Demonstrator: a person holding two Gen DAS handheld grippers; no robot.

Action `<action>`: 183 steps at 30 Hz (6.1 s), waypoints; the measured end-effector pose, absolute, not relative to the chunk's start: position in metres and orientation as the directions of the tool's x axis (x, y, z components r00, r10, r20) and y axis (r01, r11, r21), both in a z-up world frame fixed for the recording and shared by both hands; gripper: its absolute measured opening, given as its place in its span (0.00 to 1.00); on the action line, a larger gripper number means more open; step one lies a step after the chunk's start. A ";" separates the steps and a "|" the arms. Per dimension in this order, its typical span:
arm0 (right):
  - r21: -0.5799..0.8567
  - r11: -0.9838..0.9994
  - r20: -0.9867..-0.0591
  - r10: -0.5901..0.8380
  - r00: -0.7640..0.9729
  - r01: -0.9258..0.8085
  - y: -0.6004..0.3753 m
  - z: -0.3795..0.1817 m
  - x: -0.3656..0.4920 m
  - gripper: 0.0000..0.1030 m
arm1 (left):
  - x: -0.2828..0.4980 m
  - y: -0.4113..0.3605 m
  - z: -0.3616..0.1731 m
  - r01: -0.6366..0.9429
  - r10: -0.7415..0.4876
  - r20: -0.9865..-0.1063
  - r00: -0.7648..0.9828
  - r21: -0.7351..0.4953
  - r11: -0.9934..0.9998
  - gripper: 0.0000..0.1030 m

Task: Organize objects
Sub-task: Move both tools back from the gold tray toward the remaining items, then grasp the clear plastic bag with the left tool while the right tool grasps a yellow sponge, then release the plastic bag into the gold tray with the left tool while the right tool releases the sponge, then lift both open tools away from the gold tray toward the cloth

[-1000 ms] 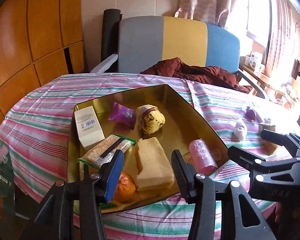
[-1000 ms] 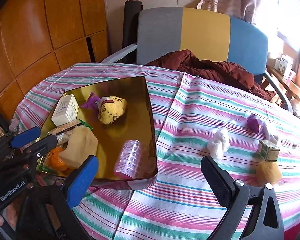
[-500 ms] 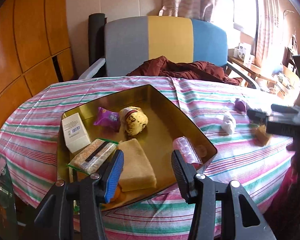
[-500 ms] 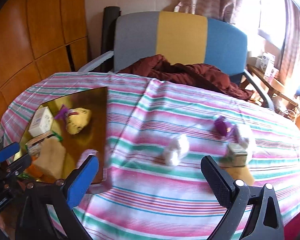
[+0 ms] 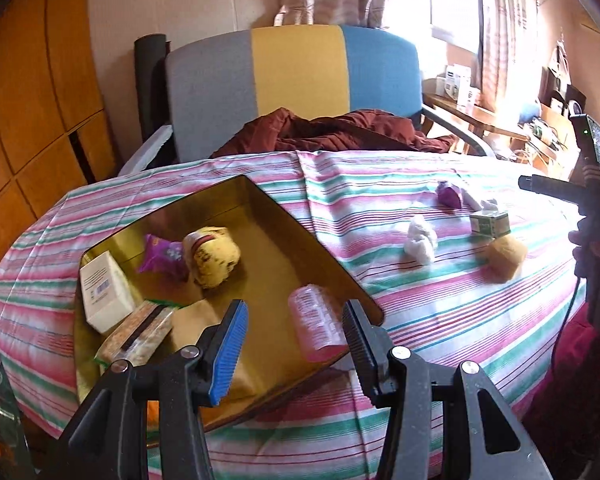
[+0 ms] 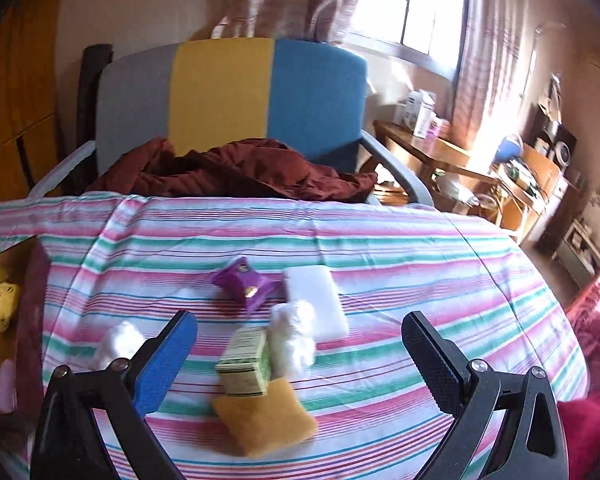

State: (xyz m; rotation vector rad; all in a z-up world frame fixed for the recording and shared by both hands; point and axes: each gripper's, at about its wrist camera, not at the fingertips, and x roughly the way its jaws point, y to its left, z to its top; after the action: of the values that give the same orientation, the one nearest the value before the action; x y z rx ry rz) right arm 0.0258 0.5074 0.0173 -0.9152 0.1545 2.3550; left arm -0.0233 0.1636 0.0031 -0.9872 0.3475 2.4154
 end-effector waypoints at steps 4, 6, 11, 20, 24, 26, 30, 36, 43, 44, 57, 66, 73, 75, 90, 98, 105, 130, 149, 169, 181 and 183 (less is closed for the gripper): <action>0.072 -0.706 -0.711 0.459 -0.533 -0.705 0.552 0.003 0.046 1.00 | -0.024 0.191 0.003 -0.584 0.388 -0.713 -0.584 0.037 -0.811 0.48; 0.173 -0.667 -0.723 0.413 -0.553 -0.724 0.567 0.000 0.054 1.00 | -0.024 0.206 0.002 -0.606 0.405 -0.718 -0.566 0.029 -0.795 0.48; 0.249 -0.630 -0.741 0.365 -0.563 -0.736 0.576 -0.004 0.061 1.00 | -0.026 0.242 -0.003 -0.655 0.441 -0.732 -0.519 0.009 -0.756 0.48; 0.304 -0.609 -0.761 0.307 -0.572 -0.732 0.584 -0.012 0.064 1.00 | -0.045 0.291 -0.022 -0.686 0.444 -0.780 -0.441 -0.027 -0.727 0.48; 0.319 -0.613 -0.771 0.276 -0.574 -0.723 0.583 -0.015 0.061 1.00 | -0.057 0.313 -0.033 -0.699 0.431 -0.799 -0.419 -0.019 -0.715 0.48; 0.313 -0.625 -0.773 0.269 -0.574 -0.715 0.581 -0.015 0.059 1.00 | -0.066 0.323 -0.039 -0.701 0.428 -0.811 -0.399 -0.031 -0.713 0.48; 0.305 -0.642 -0.774 0.263 -0.576 -0.704 0.579 -0.014 0.056 1.00 | -0.081 0.345 -0.053 -0.704 0.406 -0.832 -0.380 -0.025 -0.710 0.48; 0.325 -0.625 -0.773 0.257 -0.580 -0.710 0.584 -0.016 0.058 1.00 | -0.099 0.368 -0.073 -0.706 0.365 -0.856 -0.366 0.000 -0.708 0.49; 0.353 -0.579 -0.775 0.259 -0.577 -0.735 0.594 -0.019 0.064 1.00 | -0.101 0.373 -0.089 -0.717 0.377 -0.853 -0.361 -0.004 -0.697 0.35; 0.354 -0.577 -0.776 0.258 -0.576 -0.736 0.594 -0.019 0.064 1.00 | -0.096 0.371 -0.089 -0.722 0.388 -0.848 -0.360 -0.010 -0.692 0.35; 0.304 -0.738 -0.799 0.147 -0.583 -0.602 0.561 -0.024 0.032 1.00 | -0.029 0.335 -0.089 -0.770 0.432 -0.823 -0.369 0.011 -0.638 0.35; 0.174 -0.871 -0.877 0.076 -0.475 -0.460 0.519 -0.046 0.009 1.00 | -0.029 0.329 -0.090 -0.767 0.441 -0.820 -0.364 -0.004 -0.642 0.35; 0.059 -0.894 -0.937 0.104 -0.334 -0.444 0.515 -0.072 0.003 0.79 | -0.027 0.324 -0.089 -0.758 0.440 -0.819 -0.368 -0.010 -0.652 0.35; 0.012 -0.902 -0.944 0.132 -0.303 -0.431 0.511 -0.076 0.003 0.69 | -0.025 0.319 -0.088 -0.753 0.439 -0.822 -0.364 -0.018 -0.658 0.35; 0.226 -0.970 -0.893 -0.168 -0.416 -0.092 0.451 -0.062 -0.002 0.66 | 0.005 0.249 -0.039 -0.720 0.537 -0.765 -0.356 -0.141 -0.679 0.35; 0.117 -0.992 -0.906 -0.086 -0.415 -0.050 0.430 -0.066 -0.006 0.67 | -0.003 0.202 -0.014 -0.660 0.548 -0.724 -0.418 -0.173 -0.731 0.35; 0.121 -0.986 -0.881 -0.054 -0.470 -0.115 0.434 -0.050 -0.009 0.67 | -0.022 0.149 -0.008 -0.567 0.516 -0.713 -0.475 -0.201 -0.799 0.35; 0.173 -0.975 -0.780 -0.221 -0.585 0.138 0.253 0.004 -0.085 0.68 | -0.132 0.032 0.006 -0.296 0.362 -0.667 -0.651 -0.216 -0.930 0.35; 0.247 -0.965 -0.771 -0.248 -0.586 0.084 0.246 -0.017 -0.098 0.98 | -0.111 0.022 -0.018 -0.205 0.281 -0.727 -0.626 -0.193 -0.959 0.49; 0.027 -1.000 -0.701 -0.015 -0.713 -0.006 0.232 0.005 -0.037 1.00 | -0.047 0.043 -0.005 -0.262 0.235 -0.692 -0.683 -0.068 -0.963 0.49; 0.029 -0.995 -0.691 0.053 -0.721 -0.100 0.268 0.011 -0.018 1.00 | -0.030 0.064 0.002 -0.341 0.278 -0.682 -0.676 -0.045 -0.939 0.49; 0.021 -0.993 -0.693 0.070 -0.717 -0.118 0.277 0.010 -0.016 1.00 | -0.028 0.070 0.002 -0.354 0.282 -0.685 -0.672 -0.038 -0.935 0.49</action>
State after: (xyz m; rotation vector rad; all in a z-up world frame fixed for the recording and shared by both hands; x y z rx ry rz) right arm -0.0163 0.2766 0.0100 -1.1344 0.0973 2.8188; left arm -0.0283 0.0695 0.0024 -1.0364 0.1384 2.5882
